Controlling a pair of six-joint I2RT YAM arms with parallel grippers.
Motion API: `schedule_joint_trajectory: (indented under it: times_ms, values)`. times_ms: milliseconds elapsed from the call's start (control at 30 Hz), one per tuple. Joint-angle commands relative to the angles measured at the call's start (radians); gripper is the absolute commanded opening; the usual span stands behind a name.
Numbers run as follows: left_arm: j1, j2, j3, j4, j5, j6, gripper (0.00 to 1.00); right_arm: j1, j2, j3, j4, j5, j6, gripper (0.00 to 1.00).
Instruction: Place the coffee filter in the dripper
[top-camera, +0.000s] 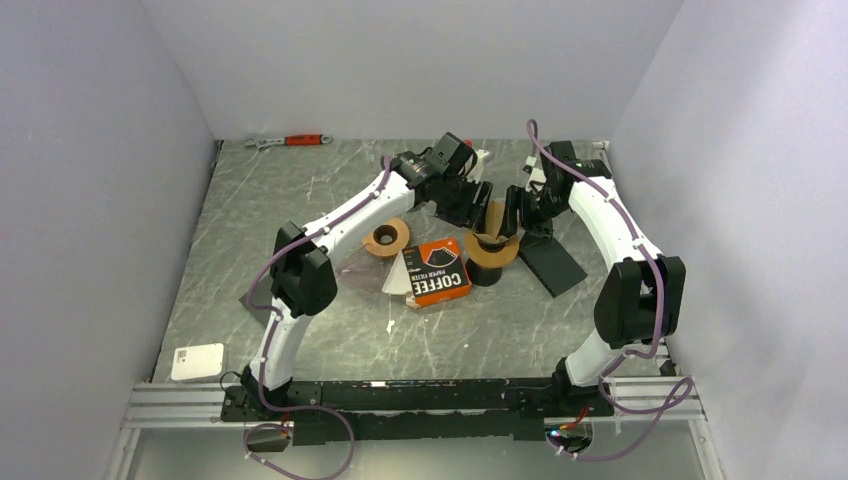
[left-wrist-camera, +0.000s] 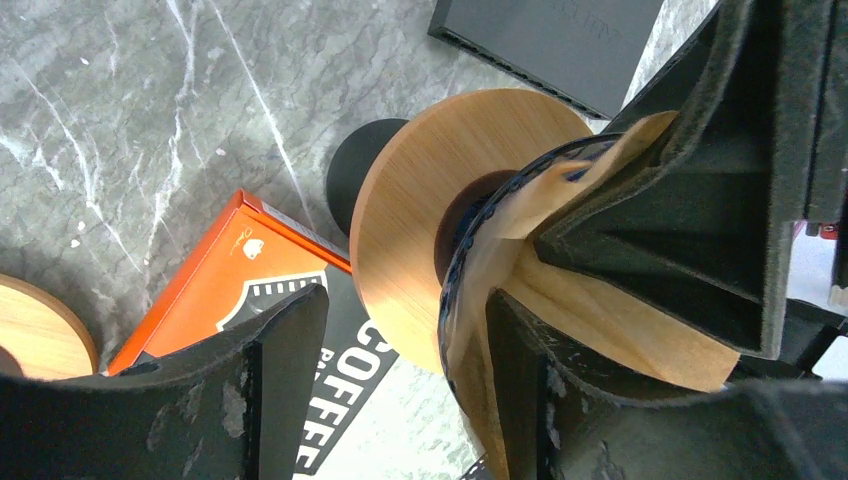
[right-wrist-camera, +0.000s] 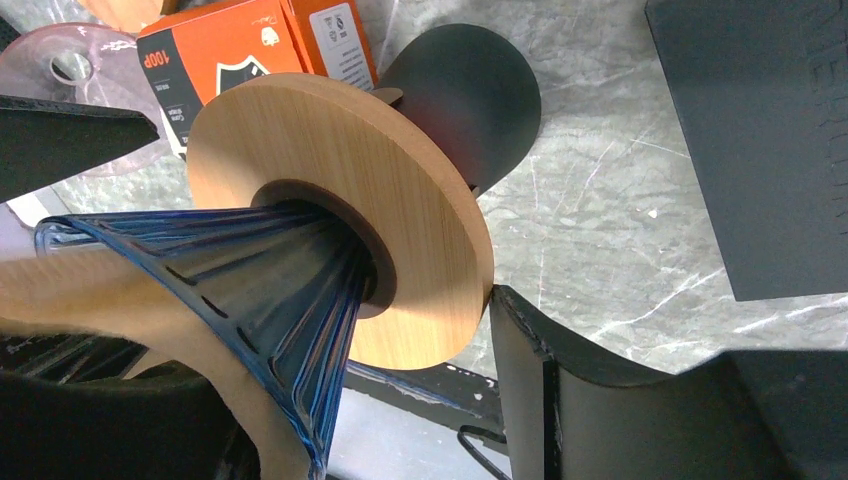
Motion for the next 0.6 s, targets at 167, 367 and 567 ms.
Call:
schedule_joint_trajectory:
  times_ms: [167,367,567]
  values:
    - [-0.007,-0.004,0.008,0.016,0.016,0.019,0.67,-0.004,-0.018,-0.018,0.013,0.017,-0.020,0.60]
    - [-0.007,-0.018,0.021,0.023,0.006,0.021,0.70,-0.004,-0.026,0.038,-0.011,0.023,-0.024,0.62]
    - [-0.006,-0.061,0.040,0.039,-0.020,0.016,0.77,-0.004,-0.026,0.123,-0.058,0.037,-0.020,0.68]
